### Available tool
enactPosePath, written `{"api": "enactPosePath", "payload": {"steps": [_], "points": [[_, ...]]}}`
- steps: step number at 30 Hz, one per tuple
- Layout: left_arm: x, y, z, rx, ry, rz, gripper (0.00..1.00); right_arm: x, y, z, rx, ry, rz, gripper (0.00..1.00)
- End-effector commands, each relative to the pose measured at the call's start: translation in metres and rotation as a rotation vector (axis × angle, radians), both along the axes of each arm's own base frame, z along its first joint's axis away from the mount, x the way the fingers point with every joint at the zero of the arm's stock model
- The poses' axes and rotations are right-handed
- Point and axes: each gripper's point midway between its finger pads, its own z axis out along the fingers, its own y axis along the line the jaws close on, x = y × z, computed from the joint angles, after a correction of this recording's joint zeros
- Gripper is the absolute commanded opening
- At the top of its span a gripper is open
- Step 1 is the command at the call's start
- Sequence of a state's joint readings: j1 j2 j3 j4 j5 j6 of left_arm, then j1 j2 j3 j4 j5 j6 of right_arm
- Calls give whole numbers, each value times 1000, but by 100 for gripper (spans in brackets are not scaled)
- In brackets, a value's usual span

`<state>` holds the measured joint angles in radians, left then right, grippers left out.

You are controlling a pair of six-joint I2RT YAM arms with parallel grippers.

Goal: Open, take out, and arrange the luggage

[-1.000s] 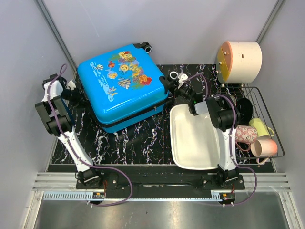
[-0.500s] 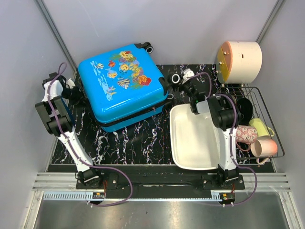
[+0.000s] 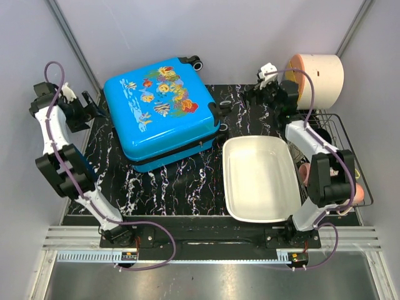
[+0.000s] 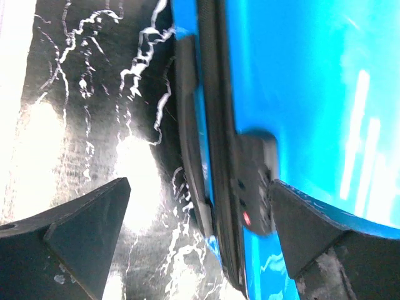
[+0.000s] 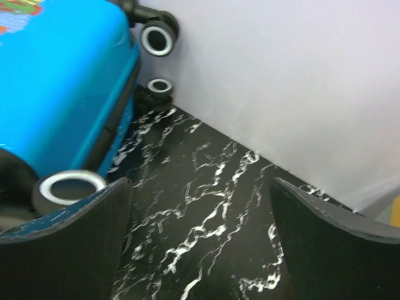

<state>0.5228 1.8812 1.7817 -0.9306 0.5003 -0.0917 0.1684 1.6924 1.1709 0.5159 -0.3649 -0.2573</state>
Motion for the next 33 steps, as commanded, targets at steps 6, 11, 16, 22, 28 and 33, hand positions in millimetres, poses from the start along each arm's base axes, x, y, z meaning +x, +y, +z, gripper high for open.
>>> {"api": "enactPosePath", "payload": {"steps": [6,11,16,22,28,33], "points": [[-96,-80,86,102,-300,-434,98,-69,55,42,109,388,361,95],[-163,-156,88,146,-300,-853,92,-67,77,22,205,571,449,93],[-205,-204,43,144,-197,-1019,81,-62,102,6,219,638,480,96],[-211,-231,-3,100,-136,-1017,81,-66,132,-24,214,730,549,93],[-153,-202,-18,125,-100,-769,88,-112,153,-46,211,855,648,89],[-102,-149,-4,112,-111,-545,84,-162,169,-64,201,946,714,87]]}}
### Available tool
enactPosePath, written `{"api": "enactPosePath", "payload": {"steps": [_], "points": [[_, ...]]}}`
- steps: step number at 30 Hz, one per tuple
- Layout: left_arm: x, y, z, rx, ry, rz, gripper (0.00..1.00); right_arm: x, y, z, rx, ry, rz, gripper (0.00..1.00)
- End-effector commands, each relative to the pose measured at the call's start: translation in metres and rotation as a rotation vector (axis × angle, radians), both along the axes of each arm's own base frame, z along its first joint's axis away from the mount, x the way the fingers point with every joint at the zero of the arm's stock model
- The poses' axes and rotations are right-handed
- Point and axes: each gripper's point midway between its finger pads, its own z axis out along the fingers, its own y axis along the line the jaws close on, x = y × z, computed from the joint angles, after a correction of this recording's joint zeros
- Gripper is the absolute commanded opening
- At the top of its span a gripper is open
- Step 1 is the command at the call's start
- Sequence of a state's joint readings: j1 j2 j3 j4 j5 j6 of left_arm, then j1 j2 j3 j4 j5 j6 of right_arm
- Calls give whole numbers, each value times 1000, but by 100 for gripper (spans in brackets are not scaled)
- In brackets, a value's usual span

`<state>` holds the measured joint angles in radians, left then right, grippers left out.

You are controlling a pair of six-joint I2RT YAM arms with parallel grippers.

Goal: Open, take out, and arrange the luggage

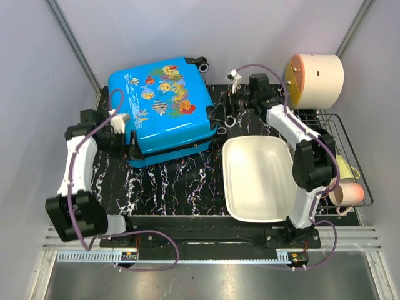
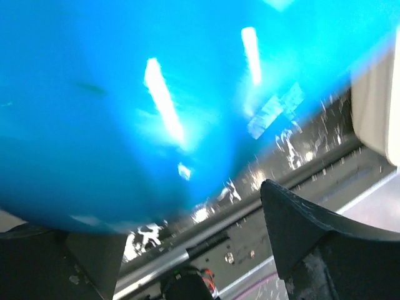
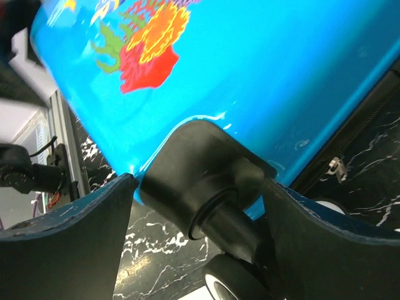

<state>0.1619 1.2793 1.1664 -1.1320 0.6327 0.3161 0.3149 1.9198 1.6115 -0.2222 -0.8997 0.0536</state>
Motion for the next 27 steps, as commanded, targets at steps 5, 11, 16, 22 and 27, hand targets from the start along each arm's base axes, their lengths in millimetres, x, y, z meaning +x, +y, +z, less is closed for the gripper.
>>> {"api": "enactPosePath", "payload": {"steps": [5,11,16,22,27], "points": [[107,87,22,49,-182,310,85,-102,50,-17,9,168,195,86],[134,115,30,39,-205,396,88,-123,98,5,60,136,230,87],[154,120,38,14,-215,414,89,-129,135,13,85,123,228,88],[156,124,55,14,-257,409,95,-144,144,34,90,76,208,90],[143,115,78,-29,-307,362,99,-108,92,43,59,-91,80,92]]}}
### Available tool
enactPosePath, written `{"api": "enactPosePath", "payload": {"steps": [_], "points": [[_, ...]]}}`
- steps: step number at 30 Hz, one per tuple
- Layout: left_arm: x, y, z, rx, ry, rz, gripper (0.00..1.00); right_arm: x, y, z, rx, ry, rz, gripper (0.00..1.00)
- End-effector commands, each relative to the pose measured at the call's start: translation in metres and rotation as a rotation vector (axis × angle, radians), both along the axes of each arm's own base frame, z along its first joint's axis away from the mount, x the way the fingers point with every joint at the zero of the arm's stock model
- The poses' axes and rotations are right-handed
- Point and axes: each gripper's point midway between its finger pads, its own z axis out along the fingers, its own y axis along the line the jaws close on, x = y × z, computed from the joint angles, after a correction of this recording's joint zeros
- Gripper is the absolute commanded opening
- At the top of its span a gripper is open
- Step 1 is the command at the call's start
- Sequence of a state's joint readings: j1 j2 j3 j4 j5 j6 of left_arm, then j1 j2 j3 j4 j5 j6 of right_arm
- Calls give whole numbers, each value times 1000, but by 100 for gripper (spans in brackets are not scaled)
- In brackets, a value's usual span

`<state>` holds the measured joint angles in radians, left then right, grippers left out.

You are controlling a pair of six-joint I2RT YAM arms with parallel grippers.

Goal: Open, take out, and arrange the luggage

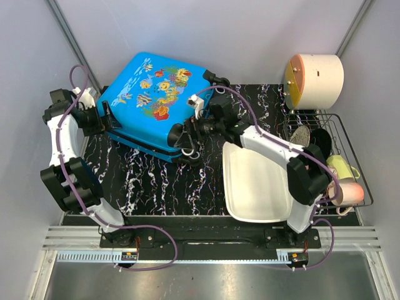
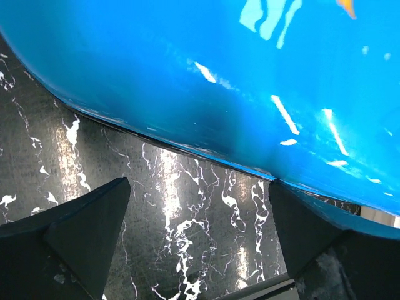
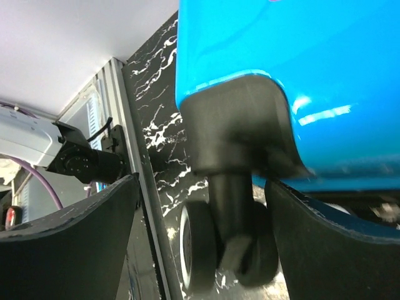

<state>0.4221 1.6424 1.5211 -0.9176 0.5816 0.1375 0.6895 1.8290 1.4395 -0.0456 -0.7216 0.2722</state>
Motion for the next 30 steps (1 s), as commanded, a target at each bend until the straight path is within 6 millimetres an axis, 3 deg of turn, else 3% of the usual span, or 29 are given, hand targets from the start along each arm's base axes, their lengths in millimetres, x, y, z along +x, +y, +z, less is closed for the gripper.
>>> {"api": "enactPosePath", "payload": {"steps": [1,2,4,8,12,15,18,25,30], "points": [[8,-9,67,4,-227,-67,99,34,-62,56,67,-179,-128,93],[5,-13,70,-5,-227,-77,99,37,-77,45,54,-149,-148,93],[-1,-22,82,-28,-265,-113,99,59,-108,49,65,-198,-218,93],[-10,-41,99,-80,-324,-180,99,68,-134,7,-28,-289,-220,92],[-20,-58,109,-136,-371,-237,99,88,-133,-26,-43,-316,-263,83],[-26,-66,112,-160,-383,-248,97,105,-129,-43,-44,-333,-305,79],[-27,-72,112,-181,-383,-241,95,108,-116,-55,-49,-377,-302,76],[-22,-81,103,-193,-364,-245,94,103,-80,-69,-21,-440,-235,72],[-22,-81,101,-199,-355,-239,93,101,-61,-68,67,-450,-195,71]]}}
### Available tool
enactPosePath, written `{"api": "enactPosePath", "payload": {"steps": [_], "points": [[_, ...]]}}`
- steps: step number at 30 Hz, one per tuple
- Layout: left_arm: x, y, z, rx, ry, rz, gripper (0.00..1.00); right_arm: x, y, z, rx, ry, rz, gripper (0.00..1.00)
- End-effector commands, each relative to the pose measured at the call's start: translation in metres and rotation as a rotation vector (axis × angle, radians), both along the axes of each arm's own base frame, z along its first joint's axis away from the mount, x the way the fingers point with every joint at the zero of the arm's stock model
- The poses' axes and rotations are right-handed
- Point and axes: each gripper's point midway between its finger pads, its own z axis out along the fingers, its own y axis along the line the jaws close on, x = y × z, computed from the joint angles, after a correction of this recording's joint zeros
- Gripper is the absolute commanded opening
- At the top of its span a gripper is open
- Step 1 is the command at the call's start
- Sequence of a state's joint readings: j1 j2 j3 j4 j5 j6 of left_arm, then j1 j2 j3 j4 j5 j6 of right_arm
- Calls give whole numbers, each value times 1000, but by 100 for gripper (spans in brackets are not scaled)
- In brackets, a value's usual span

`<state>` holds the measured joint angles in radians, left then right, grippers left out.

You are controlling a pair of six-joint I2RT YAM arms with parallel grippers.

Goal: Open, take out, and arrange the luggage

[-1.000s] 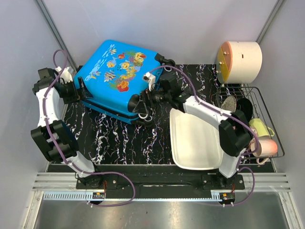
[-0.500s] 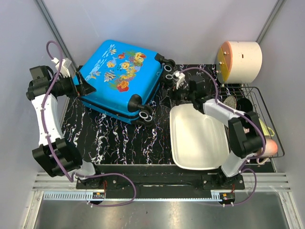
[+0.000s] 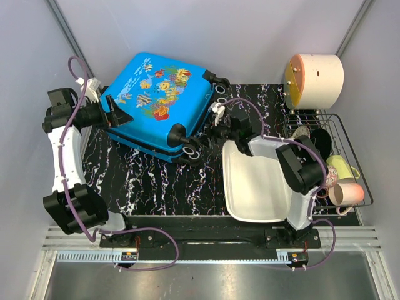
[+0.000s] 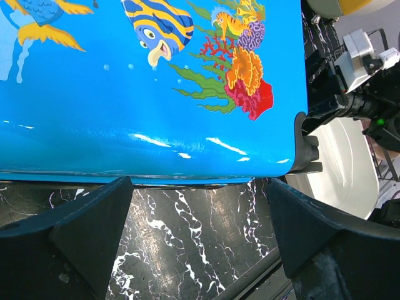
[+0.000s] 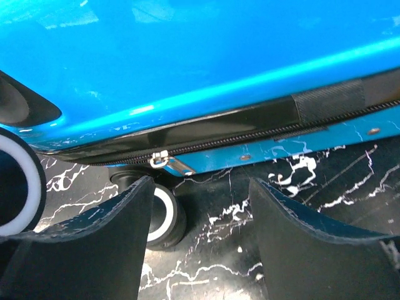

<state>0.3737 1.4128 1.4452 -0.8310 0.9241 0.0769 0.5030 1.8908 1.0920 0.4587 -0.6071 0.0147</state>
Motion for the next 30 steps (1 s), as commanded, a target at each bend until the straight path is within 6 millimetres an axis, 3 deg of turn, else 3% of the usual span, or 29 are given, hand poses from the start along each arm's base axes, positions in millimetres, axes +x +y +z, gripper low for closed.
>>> {"api": "enactPosePath", "payload": {"steps": [1,4,15,18,20,26,30], "points": [[5,-1,11,-1,-61,-10,93,5,23,23,108,-119,63,71],[5,-1,11,-2,-65,-8,93,-4,33,22,164,-143,130,69],[7,0,9,6,-69,-14,92,-4,52,12,214,-97,203,65],[8,0,7,5,-67,-13,91,-7,55,14,222,-99,218,51],[8,1,6,8,-65,-10,91,-9,53,14,223,-99,223,33],[5,0,7,13,-77,-12,90,-15,45,24,225,-96,204,0],[-8,-17,19,118,-144,-129,92,-5,34,29,216,-71,130,0]]}}
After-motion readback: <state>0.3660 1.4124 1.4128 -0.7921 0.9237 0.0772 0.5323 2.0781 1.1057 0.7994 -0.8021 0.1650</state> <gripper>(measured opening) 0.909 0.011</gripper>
